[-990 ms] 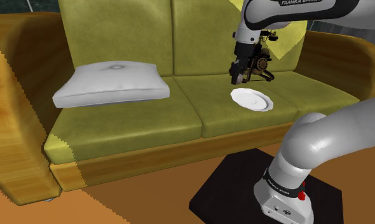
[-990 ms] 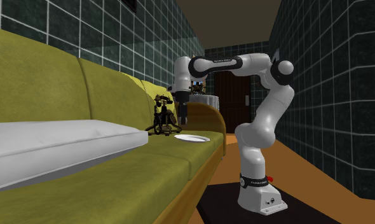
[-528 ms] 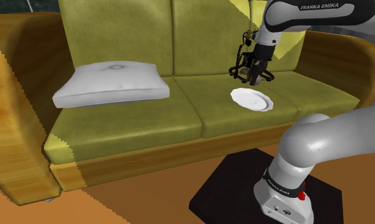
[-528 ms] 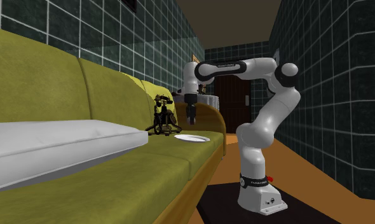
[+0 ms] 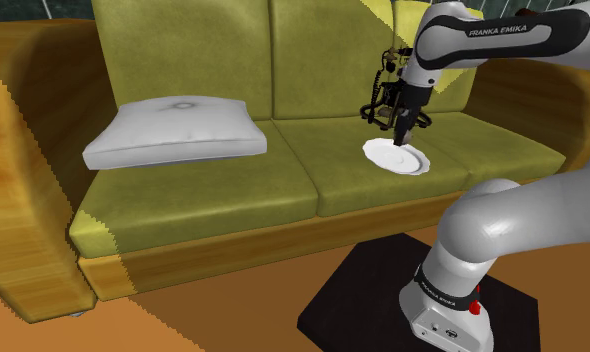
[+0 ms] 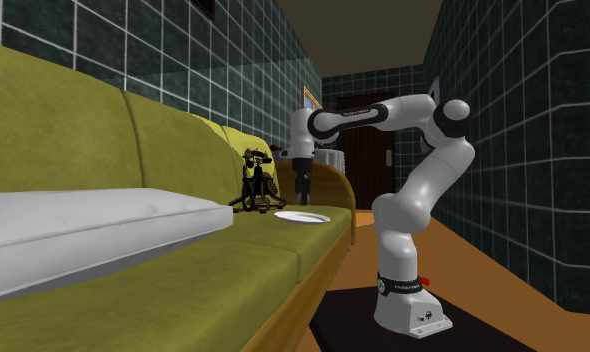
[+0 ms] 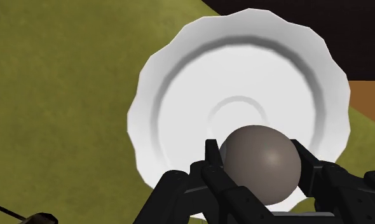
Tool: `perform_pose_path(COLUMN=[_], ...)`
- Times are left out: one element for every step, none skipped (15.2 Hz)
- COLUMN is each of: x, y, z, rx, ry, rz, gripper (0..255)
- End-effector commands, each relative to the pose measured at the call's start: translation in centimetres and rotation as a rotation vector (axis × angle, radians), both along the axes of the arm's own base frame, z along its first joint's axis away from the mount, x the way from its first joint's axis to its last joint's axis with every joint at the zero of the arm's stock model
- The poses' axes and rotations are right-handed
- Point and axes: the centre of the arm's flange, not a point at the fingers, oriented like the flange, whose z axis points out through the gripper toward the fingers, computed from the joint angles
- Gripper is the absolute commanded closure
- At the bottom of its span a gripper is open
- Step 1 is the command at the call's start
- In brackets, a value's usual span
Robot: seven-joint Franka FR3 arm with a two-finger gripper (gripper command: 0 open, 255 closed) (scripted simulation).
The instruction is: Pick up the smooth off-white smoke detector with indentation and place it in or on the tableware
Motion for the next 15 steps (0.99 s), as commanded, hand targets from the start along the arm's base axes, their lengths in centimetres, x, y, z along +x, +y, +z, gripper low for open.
perform_pose_path(x=[0.0,0.0,0.0,0.0,0.0,0.0,0.0,0.0,0.0,0.0,0.0,0.0,0.0,0.0,0.0], y=[0.0,0.0,0.0,0.0,0.0,0.0,0.0,0.0,0.0,0.0,0.0,0.0,0.0,0.0,0.0], z=[-1.1,-1.6,-2.2,-3.0,-3.0,-3.0,-3.0,-3.0,-3.0,-3.0,-3.0,-3.0,-3.0,-3.0,-3.0], rx=[0.000,0.000,0.000,0.000,0.000,0.000,0.000,0.000,0.000,0.000,0.000,0.000,0.000,0.000,0.000], ry=[0.000,0.000,0.000,0.000,0.000,0.000,0.000,0.000,0.000,0.000,0.000,0.000,0.000,0.000,0.000], rz=[0.000,0.000,0.000,0.000,0.000,0.000,0.000,0.000,0.000,0.000,0.000,0.000,0.000,0.000,0.000], gripper=[255,255,255,255,255,255,255,255,255,255,255,255,0,0,0])
